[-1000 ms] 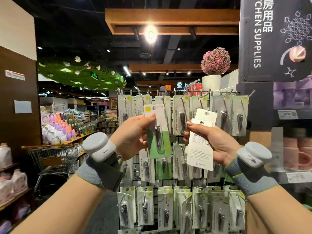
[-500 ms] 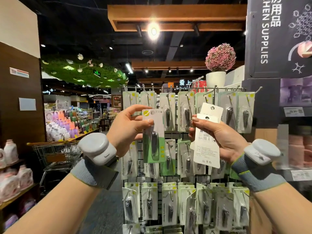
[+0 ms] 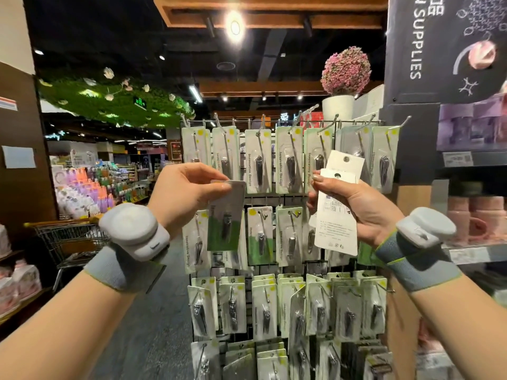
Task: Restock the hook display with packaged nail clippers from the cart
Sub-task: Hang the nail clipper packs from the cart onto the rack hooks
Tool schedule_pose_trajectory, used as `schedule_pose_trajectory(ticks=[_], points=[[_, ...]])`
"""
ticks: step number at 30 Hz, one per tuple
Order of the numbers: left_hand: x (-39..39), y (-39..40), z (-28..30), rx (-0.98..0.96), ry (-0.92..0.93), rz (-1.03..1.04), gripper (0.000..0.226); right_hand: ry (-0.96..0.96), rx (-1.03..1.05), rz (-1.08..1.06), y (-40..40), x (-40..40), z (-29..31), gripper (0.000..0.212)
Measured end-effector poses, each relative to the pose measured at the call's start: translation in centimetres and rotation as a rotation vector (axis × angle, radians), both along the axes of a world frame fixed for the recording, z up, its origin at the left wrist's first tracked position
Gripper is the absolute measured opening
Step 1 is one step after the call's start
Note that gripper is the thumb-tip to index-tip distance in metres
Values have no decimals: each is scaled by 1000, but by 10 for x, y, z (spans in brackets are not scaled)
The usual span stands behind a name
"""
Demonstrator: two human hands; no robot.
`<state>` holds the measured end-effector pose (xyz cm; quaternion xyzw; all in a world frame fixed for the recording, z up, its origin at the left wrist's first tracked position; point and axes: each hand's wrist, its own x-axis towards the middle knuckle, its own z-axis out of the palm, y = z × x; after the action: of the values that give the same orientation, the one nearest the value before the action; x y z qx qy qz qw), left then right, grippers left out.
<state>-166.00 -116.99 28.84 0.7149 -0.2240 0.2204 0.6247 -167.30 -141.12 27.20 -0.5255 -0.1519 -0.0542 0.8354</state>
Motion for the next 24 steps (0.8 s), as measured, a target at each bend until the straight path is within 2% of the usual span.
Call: schedule_pose_trajectory(ticks=[3,9,17,24], points=[[2,-6,-3,57,25,-20,13,0,-13,8,5,1,-3,23],[11,-20,-12,379,-7,83,9,-6,-13,14,15,6,-7,14],[10,-40,-8,821,-288,288,9,-10,-25,8,20,12,-7,9],[26,-49,-3,1048,-316,385,15,-9,-36,7,20,14,-3,12]])
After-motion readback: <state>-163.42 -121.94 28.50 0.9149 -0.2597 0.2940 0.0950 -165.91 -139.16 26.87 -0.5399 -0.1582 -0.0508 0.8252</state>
